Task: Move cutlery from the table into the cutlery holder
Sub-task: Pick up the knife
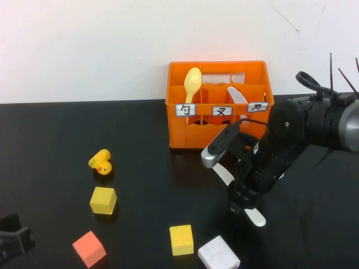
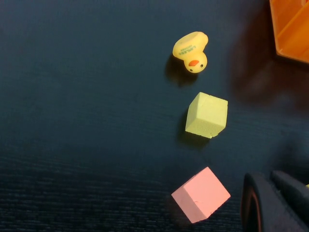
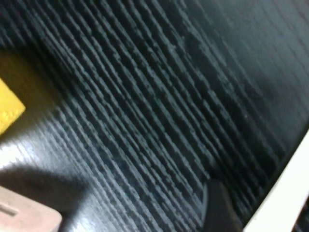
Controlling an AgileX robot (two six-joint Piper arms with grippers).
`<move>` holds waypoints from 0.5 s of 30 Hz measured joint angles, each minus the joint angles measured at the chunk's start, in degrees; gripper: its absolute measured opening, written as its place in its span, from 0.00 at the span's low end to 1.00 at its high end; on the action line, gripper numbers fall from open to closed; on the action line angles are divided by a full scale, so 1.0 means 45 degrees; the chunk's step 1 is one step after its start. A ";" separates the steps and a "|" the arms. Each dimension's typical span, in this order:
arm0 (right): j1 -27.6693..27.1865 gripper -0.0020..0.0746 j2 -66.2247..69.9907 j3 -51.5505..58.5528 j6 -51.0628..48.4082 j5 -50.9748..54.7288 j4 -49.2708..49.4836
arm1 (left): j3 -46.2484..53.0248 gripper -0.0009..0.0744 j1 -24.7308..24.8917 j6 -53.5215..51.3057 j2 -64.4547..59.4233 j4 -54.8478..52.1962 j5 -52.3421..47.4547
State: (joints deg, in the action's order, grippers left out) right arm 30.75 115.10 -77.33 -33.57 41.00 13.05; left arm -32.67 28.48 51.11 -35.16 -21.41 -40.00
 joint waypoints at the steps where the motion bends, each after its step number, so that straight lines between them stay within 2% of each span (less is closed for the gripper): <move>1: 0.0000 0.51 0.0000 0.0000 0.0000 -0.0021 0.0000 | 0.0000 0.01 0.0000 0.0000 0.0000 0.0000 0.0000; 8: 0.0000 0.19 0.0139 -0.0094 0.0000 -0.0046 0.0000 | 0.0000 0.01 0.0000 -0.0009 0.0000 0.0000 0.0053; 15: 0.0000 0.19 0.0134 -0.0105 0.0084 -0.0014 0.0151 | 0.0000 0.01 0.0000 -0.0029 0.0000 -0.0106 0.0053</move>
State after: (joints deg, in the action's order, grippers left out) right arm 30.75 115.70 -77.80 -33.19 40.94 13.73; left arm -32.67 28.48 50.98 -35.16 -21.88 -39.77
